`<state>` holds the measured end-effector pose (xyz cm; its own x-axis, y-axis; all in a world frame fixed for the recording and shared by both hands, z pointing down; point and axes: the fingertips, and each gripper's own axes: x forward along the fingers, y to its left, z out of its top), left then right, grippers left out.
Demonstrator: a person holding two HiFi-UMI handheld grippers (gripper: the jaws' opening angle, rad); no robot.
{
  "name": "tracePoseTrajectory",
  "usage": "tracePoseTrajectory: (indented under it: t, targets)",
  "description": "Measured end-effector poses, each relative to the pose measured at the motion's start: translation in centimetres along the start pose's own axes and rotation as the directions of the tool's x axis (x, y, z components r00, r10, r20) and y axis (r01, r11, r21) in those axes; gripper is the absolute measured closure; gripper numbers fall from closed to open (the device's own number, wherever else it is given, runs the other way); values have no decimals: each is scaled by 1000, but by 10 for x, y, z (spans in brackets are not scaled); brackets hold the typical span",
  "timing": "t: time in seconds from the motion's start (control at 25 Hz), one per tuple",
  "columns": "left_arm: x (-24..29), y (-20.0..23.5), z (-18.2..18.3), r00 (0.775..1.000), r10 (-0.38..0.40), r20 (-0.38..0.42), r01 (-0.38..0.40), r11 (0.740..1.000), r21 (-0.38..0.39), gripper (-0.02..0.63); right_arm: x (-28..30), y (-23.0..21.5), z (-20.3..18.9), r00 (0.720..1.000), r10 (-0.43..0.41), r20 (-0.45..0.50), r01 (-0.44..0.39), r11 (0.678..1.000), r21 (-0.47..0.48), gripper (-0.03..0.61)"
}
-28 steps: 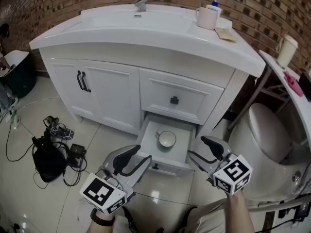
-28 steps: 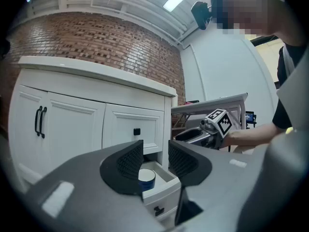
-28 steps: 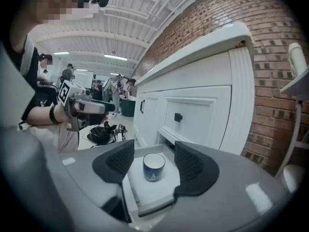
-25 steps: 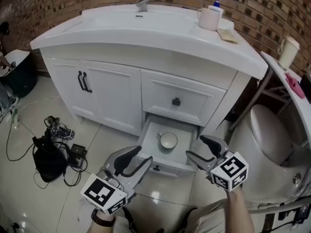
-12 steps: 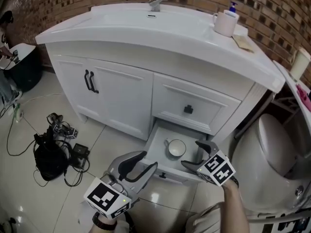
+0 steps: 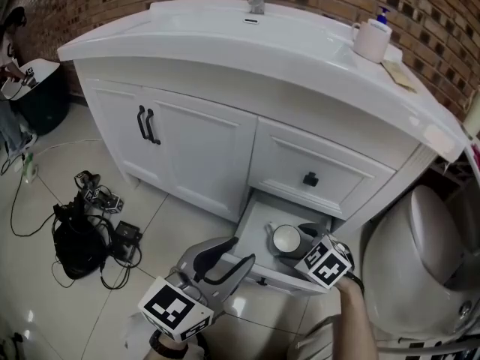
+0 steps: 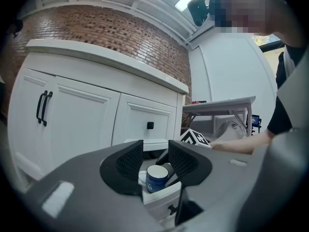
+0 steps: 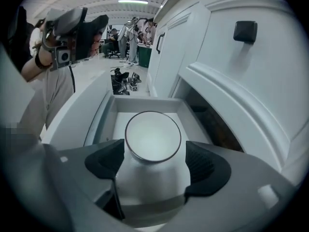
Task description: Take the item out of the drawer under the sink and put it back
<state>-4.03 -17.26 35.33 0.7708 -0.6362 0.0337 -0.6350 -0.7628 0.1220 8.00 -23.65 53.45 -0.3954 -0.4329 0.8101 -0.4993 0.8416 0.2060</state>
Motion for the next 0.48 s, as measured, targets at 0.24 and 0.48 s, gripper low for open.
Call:
tracePoseTrajectory:
  t: [0.24,0.48]
  targets:
    - [2,4,2,1000,-8,16,8,1000,-20,442,15,2,3,999,23,-24,-23,1000,-5,176]
    - [1,10,4,999,-7,32,8,999,-35,442,20,2,10,1000,31,2,-31,1000,7,178]
